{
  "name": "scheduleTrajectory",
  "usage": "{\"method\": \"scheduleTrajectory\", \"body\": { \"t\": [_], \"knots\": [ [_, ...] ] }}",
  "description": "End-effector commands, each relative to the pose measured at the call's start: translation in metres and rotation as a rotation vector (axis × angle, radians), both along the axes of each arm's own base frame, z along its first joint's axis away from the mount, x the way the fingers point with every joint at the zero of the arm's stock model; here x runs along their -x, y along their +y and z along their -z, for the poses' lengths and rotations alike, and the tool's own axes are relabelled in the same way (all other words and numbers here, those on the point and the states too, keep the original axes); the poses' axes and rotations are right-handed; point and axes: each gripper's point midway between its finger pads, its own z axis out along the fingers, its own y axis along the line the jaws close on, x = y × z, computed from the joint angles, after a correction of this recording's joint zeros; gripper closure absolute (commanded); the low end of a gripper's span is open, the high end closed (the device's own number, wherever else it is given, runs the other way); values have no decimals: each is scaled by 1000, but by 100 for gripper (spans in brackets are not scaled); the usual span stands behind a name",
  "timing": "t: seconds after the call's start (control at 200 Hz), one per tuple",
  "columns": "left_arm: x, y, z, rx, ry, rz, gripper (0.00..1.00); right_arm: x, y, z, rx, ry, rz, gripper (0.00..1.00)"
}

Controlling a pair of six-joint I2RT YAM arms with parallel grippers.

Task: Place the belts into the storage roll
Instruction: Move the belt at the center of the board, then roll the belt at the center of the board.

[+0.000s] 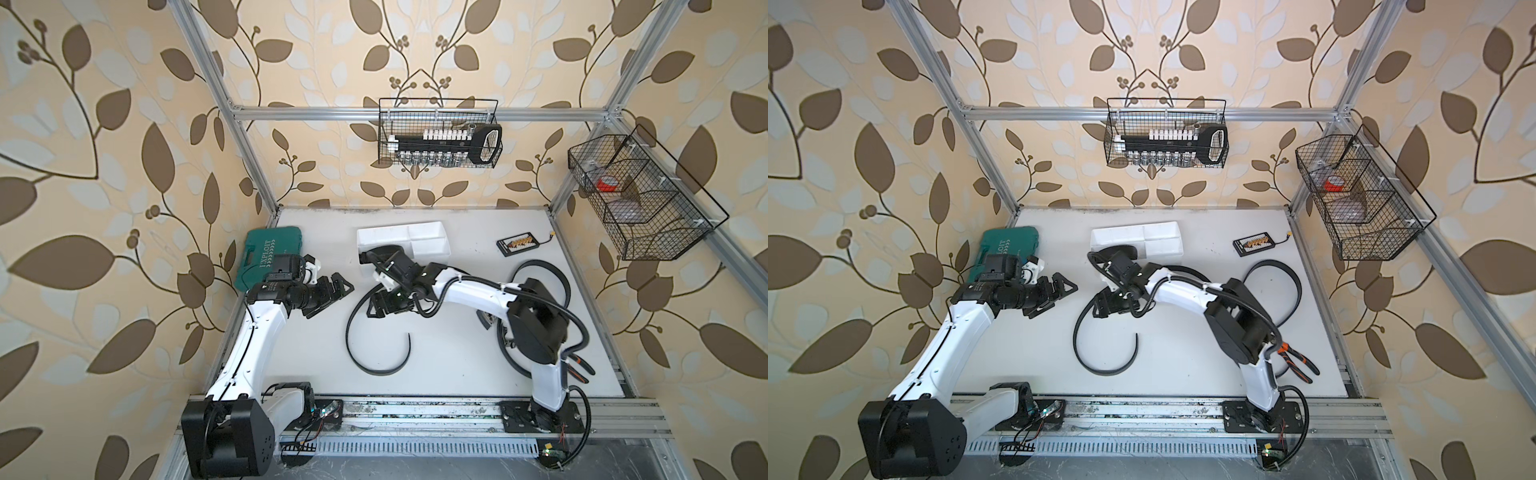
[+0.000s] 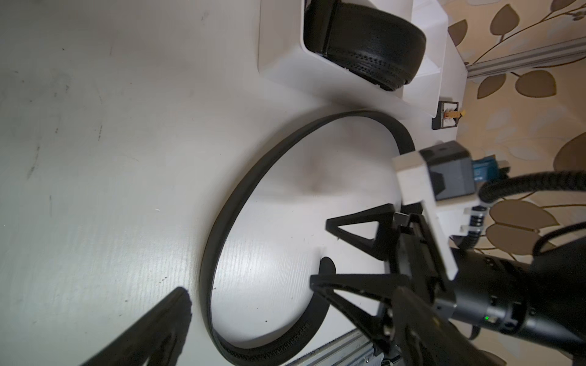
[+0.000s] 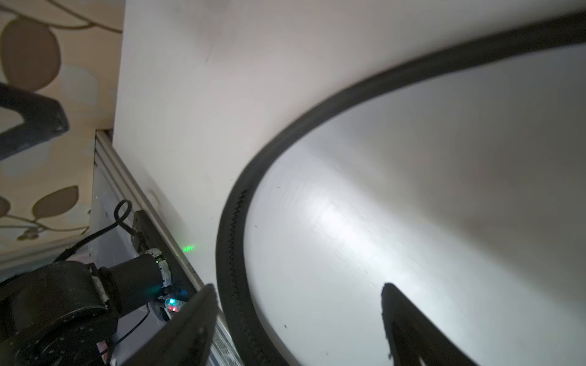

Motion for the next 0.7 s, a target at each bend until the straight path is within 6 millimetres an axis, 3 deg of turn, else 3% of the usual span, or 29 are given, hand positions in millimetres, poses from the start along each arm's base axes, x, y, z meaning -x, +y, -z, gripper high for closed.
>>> {"method": "scheduleTrajectory", "body": {
  "t": [0.0,0.075,0.16,0.305,0.43,0.525,0.695],
  "knots": [
    [0,-17,-17,70,-69,61,1,0,-50,-33,68,-158,30,1],
    [7,-34,-14,36,-63,115,1,0,-90,-42,121,-218,79,1],
    [22,-67,-3,-44,-50,216,1,-3,-130,-43,156,-262,120,1],
    [57,-122,32,-220,9,401,1,-33,-208,-40,166,-243,272,1],
    [80,-145,59,-374,13,502,1,-57,-261,-38,339,-306,374,1],
    [86,-154,72,-410,7,544,1,-70,-285,-31,381,-290,438,1],
    [98,-168,82,-442,-34,669,1,-82,-298,-16,338,-251,476,1]
  ]
}}
